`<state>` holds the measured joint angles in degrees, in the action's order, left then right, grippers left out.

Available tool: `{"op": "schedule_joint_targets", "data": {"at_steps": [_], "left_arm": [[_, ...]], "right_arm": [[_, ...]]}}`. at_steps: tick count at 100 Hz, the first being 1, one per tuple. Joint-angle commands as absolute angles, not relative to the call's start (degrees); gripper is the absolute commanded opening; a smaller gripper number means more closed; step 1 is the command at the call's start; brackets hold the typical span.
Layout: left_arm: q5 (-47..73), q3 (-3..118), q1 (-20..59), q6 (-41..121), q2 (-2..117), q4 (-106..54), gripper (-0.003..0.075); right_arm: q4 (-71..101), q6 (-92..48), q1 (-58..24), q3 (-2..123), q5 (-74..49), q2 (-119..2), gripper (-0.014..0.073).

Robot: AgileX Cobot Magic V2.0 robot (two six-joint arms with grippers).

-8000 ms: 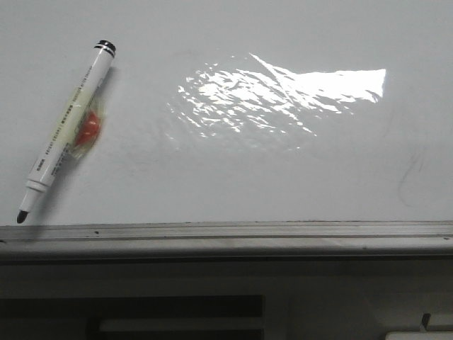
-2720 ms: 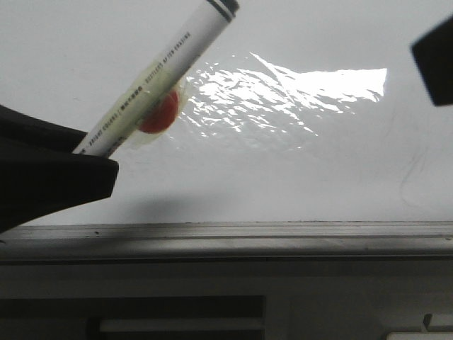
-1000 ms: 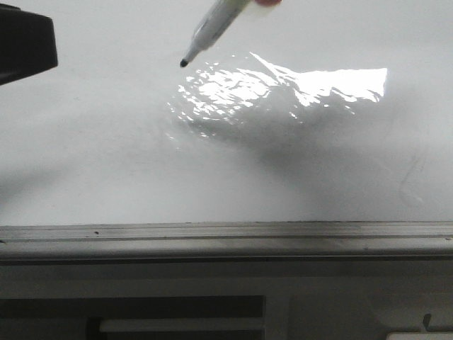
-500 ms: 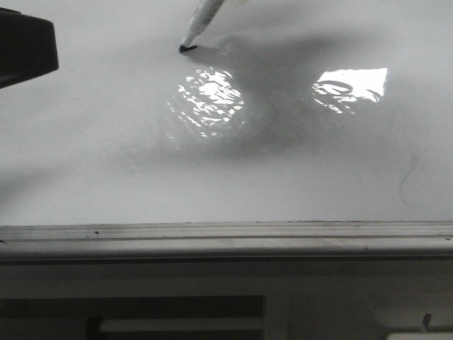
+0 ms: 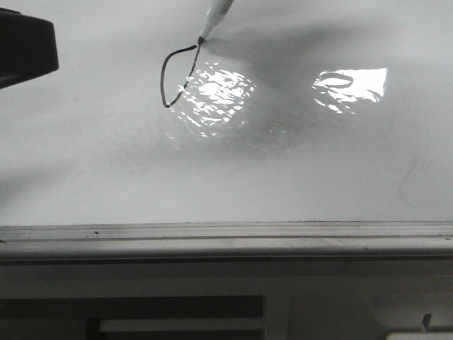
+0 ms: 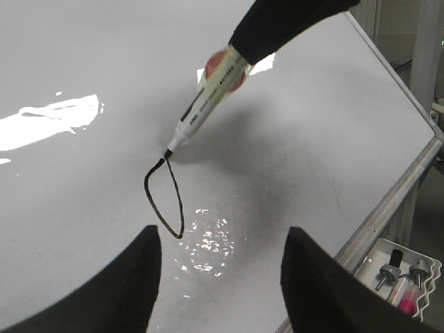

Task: Write number 9 on whiteboard

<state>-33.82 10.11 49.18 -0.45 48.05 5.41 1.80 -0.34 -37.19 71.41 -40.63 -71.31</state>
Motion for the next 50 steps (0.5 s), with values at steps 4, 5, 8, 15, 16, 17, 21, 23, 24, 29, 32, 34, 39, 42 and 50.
{"op": "schedule_joint_targets", "data": {"at_steps": [4,5,8,15,16,17,21,23,24,29,32,34,39,42,50], "left_arm": [[-38.0,11.5,49.6,-0.8,47.6,4.6,0.0368],[-38.0,11.5,49.6,-0.8,47.6,4.6,0.0368],[-38.0,11.5,49.6,-0.8,47.6,4.6,0.0368],[-38.0,11.5,49.6,-0.8,47.6,4.6,0.0368],[-38.0,11.5,49.6,-0.8,47.6,4.6,0.0368],[-38.0,11.5,49.6,-0.8,47.6,4.6,0.0368],[-38.0,11.5,49.6,-0.8,47.6,4.6,0.0368],[-37.8,11.5,49.6,-0.8,47.6,4.6,0.0368],[-37.8,11.5,49.6,-0.8,47.6,4.6,0.0368],[-37.7,11.5,49.6,-0.8,47.6,4.6,0.0368],[-37.7,11.5,49.6,-0.8,47.6,4.7,0.0368],[-37.7,11.5,49.6,-0.8,47.6,4.8,0.0368],[-37.7,11.5,49.6,-0.8,47.8,6.1,0.0368],[-37.7,11.5,49.6,-0.8,48.1,7.6,0.0368],[-37.7,11.6,49.6,-0.8,49.7,11.8,0.0368]], "right_arm": [[0.9,0.0,-36.8,73.0,-38.6,-69.9,-0.0061],[0.9,0.0,-36.8,72.7,-38.9,-69.9,-0.0061],[1.2,0.7,-36.9,71.9,-40.4,-69.9,-0.0061],[3.3,0.9,-37.3,68.5,-41.9,-69.9,-0.0061],[3.6,0.9,-37.4,67.6,-41.9,-69.9,-0.0061],[4.0,0.9,-37.4,67.2,-41.9,-69.9,-0.0061],[4.5,0.9,-38.0,64.8,-41.4,-69.8,-0.0061],[4.8,0.9,-38.3,63.9,-41.1,-69.8,-0.0061],[4.7,0.9,-38.3,63.6,-40.8,-69.6,-0.0061],[5.3,0.9,-38.9,62.8,-40.6,-69.6,-0.0061],[5.6,0.9,-39.5,62.8,-40.4,-69.5,-0.0061],[5.7,0.9,-39.7,63.2,-40.3,-69.3,-0.0061],[6.1,0.9,-40.9,63.8,-40.1,-68.8,-0.0061],[6.3,0.9,-41.7,64.4,-40.0,-68.5,-0.0061],[7.1,0.9,-44.1,64.9,-40.3,-68.1,-0.0061]]}}
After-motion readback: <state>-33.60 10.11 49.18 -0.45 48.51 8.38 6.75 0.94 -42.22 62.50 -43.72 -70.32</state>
